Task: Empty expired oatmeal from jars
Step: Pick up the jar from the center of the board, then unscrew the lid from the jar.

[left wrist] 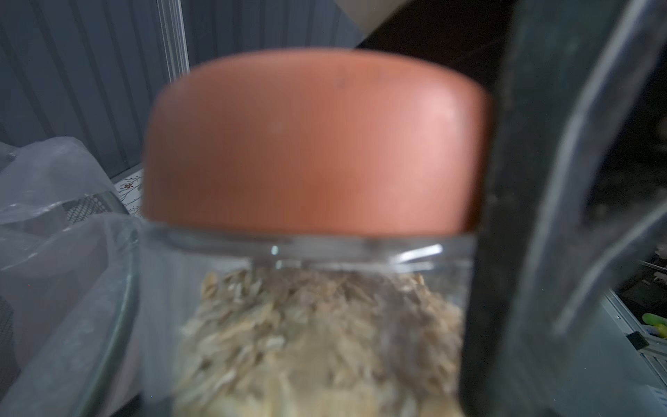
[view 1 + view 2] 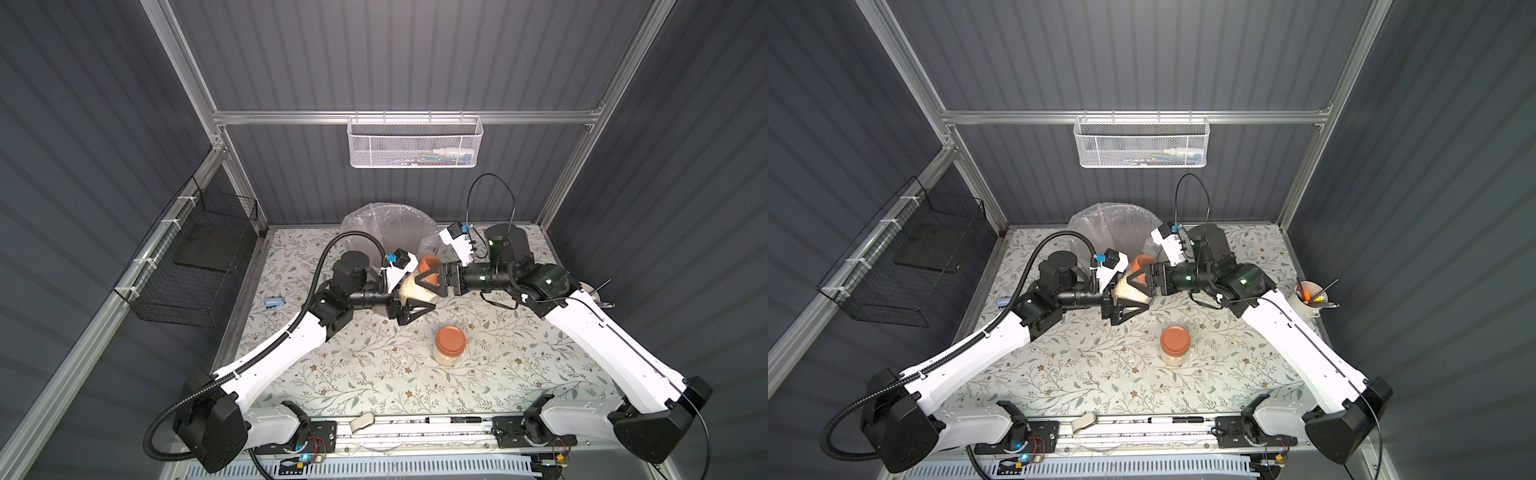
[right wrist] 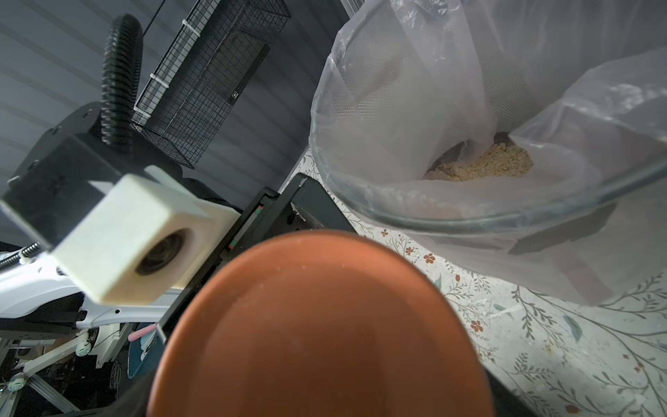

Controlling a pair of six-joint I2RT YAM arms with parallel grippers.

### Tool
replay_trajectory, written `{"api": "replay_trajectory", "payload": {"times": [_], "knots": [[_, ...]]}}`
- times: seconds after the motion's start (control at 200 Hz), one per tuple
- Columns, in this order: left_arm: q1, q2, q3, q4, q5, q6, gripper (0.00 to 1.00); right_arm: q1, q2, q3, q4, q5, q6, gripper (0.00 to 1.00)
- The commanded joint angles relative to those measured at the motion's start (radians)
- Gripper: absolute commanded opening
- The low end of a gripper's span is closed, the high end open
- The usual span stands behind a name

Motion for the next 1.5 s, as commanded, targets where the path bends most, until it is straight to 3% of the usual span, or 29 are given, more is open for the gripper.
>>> {"api": "replay_trajectory", "payload": {"times": [0.0,0.16,0.29,0.395,0.47,0.58,0.68,1.081,1.216,1.496], "knots": [[0.007,0.018,0.033,-0.003,0.037,0.007,0.88,0.002,-0.012,0.018,0.135,-0.031,0.019,0.40],[0.007,0.021,0.036,-0.004,0.035,0.012,0.75,0.003,-0.007,0.026,0.127,-0.033,0.016,0.40],[0.007,0.023,0.044,0.001,0.025,0.012,0.56,0.002,-0.001,0.008,0.128,-0.034,0.019,0.41],[0.007,0.025,0.051,-0.004,0.024,0.012,0.26,0.002,-0.004,0.001,0.124,-0.029,0.014,0.51],[0.007,0.018,0.049,-0.007,0.017,0.015,0.00,0.002,-0.007,0.008,0.098,-0.011,-0.006,0.70],[0.007,0.007,0.048,-0.031,-0.001,0.029,0.00,-0.001,-0.019,0.037,0.048,0.022,-0.057,0.91],[0.007,0.002,0.051,-0.065,-0.005,0.049,0.00,-0.023,-0.029,0.068,0.026,-0.010,-0.076,0.99],[0.007,-0.019,0.091,-0.180,0.003,0.108,0.00,-0.078,0.015,0.163,-0.166,-0.123,-0.180,0.99],[0.007,-0.022,0.112,-0.198,0.035,0.115,0.00,-0.079,0.032,0.149,-0.249,-0.098,-0.251,0.99],[0.008,-0.022,0.160,-0.291,0.121,0.142,0.00,-0.080,0.072,0.132,-0.192,-0.140,-0.206,0.99]]}}
